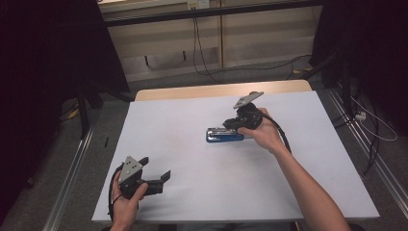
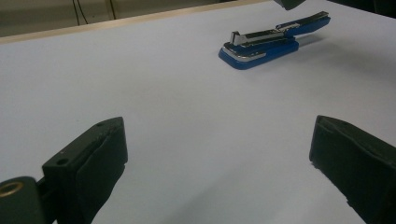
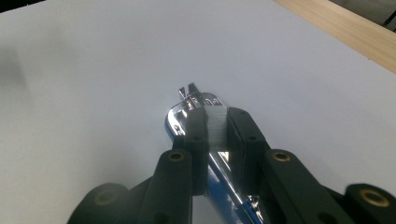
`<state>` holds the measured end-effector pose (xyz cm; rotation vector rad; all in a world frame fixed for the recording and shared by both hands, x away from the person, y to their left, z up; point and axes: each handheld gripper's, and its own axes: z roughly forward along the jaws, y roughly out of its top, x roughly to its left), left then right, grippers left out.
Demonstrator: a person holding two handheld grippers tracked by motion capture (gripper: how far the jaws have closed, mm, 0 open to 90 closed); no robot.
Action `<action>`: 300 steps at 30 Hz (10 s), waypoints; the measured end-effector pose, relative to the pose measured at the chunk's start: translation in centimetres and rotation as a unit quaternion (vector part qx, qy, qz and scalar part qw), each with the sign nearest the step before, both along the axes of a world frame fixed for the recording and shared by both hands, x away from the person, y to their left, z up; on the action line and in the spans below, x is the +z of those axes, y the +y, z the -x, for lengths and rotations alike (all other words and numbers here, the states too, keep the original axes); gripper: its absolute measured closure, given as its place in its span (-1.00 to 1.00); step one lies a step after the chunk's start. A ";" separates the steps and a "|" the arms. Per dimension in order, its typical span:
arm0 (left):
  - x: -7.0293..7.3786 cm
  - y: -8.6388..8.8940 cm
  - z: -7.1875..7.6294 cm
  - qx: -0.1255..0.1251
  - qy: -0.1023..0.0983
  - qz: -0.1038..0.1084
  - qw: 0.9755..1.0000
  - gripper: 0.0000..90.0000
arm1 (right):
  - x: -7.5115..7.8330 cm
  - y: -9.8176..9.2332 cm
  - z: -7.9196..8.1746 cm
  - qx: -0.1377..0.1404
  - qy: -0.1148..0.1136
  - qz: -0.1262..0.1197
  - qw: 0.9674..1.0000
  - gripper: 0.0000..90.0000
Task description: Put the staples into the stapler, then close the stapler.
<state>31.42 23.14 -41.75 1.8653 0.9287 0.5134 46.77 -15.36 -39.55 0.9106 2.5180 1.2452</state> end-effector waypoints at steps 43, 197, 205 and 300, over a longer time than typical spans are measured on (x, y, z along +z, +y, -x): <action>-0.1 0.2 0.0 0.003 0.006 0.005 1.000 -0.90 | -0.4 3.7 -3.2 0.049 -0.010 0.030 0.998 0.76; -0.2 -0.2 -0.4 0.006 0.008 0.009 1.000 -0.90 | -2.4 2.4 -2.8 0.060 -0.023 0.018 0.998 -0.28; -0.3 -0.3 -0.7 0.006 0.014 0.015 1.000 -0.90 | -2.8 1.8 -1.8 0.020 -0.022 0.011 0.999 -0.71; 0.0 -4.8 -4.1 -0.015 -0.004 0.019 1.000 -0.85 | -4.6 -8.9 11.0 -0.253 -0.132 -0.046 0.957 -0.88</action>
